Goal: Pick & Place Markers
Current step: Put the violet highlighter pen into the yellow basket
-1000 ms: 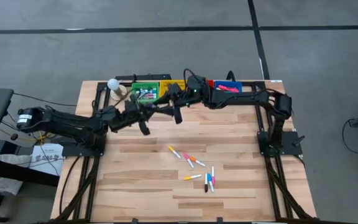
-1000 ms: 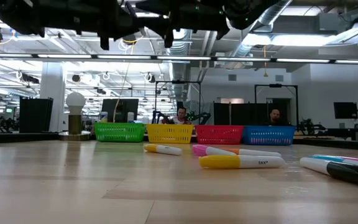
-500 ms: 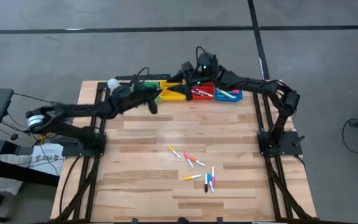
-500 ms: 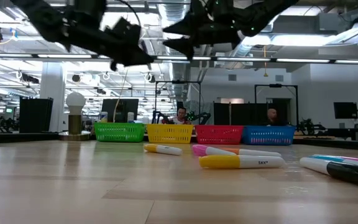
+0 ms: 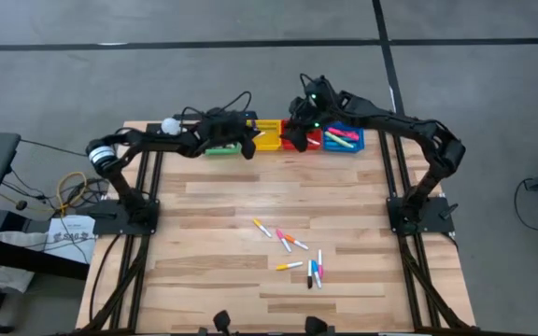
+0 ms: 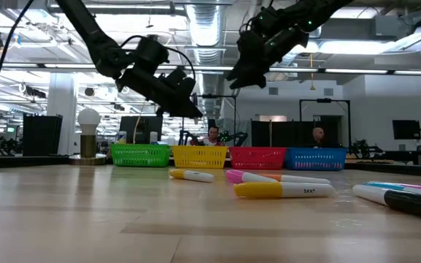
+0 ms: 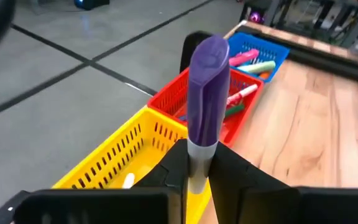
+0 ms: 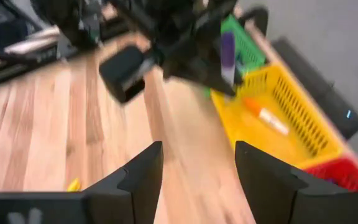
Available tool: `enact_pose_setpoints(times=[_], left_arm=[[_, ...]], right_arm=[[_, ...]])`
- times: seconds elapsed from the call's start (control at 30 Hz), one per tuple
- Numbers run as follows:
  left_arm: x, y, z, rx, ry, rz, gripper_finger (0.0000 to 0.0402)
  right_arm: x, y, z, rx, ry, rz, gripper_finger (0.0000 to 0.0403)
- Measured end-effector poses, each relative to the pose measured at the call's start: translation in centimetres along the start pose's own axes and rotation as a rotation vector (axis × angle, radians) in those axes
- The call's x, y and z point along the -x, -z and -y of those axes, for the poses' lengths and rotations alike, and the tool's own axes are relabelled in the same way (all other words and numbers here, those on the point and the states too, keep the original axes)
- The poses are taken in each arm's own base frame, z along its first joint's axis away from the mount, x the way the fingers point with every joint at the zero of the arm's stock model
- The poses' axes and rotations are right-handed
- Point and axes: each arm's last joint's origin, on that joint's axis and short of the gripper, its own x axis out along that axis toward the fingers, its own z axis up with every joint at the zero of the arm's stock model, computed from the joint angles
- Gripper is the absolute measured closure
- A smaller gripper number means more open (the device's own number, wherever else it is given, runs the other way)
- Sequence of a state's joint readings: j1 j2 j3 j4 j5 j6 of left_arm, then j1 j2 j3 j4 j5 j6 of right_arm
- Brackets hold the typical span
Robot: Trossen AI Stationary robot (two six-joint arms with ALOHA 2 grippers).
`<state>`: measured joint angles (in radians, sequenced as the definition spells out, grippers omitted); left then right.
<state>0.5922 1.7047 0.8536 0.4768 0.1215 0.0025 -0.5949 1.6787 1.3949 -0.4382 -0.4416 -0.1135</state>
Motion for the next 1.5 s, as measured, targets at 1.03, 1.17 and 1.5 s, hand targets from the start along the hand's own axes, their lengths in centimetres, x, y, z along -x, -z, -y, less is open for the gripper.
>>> enact_pose_setpoints(times=[1.03,1.17,1.5], left_arm=[[-0.6,1.3,0.5,-0.021,-0.054,-0.082,0.0294],[-0.6,1.3,0.6,-0.02,-0.053,-0.083,0.0271],[1.2,2.3,5.6,-0.457,0.203,-0.286,0.0273]], right_arm=[[-1.2,1.3,-2.0,-0.028,-0.054,-0.138,0.0246],[-1.4,1.5,-2.6,-0.029,-0.067,-0.161,0.0245],[-1.8,2.0,-4.1,0.011,-0.102,-0.223,0.025]])
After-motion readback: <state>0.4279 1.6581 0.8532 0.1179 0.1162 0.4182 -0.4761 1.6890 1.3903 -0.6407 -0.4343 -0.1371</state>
